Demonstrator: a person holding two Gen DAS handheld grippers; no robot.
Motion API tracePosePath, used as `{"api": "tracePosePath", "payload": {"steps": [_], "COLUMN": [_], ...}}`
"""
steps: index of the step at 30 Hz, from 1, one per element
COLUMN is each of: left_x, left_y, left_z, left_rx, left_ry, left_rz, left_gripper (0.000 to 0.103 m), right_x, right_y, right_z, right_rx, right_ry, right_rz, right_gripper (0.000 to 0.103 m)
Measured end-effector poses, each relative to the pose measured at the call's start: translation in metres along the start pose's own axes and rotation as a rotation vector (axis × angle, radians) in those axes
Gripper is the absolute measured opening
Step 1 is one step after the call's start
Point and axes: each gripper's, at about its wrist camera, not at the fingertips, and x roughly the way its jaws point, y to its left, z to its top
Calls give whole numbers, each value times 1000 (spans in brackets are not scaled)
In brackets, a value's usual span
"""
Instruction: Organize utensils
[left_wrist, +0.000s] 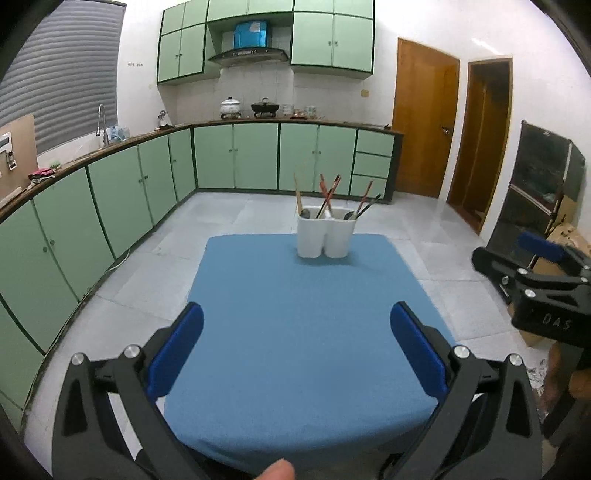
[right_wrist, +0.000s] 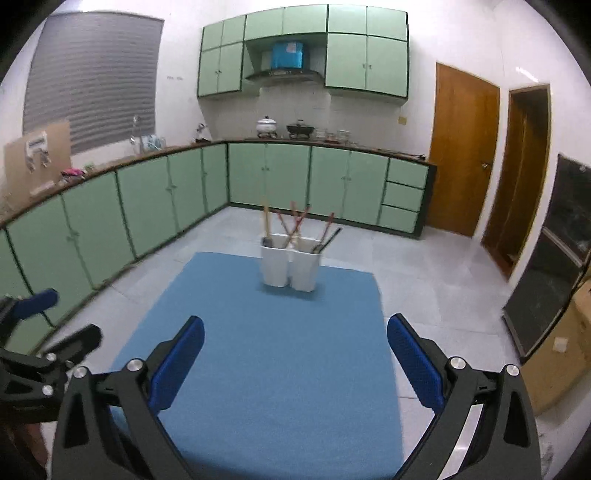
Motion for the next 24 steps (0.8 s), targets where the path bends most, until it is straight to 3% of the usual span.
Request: {"api": "tracePosePath", "payload": {"steps": [5,13,24], "left_x": [-19,-26,-33], "left_y": [-12,2,9], "left_z": [-9,-12,-18], "left_rx": [39,-17,-15], "left_ry": [-8,2,-2], "left_rz": [26,27,27], "left_gripper": [98,98,98], "right_x": [-18,-24,-25], "right_y": [6,12,17], "right_z": [-7,-13,-15], "right_rx": [11,15,-7], "right_ry": [-20,-22,-26], "right_rz": [-3,2,-3], "right_gripper": [97,97,97]}}
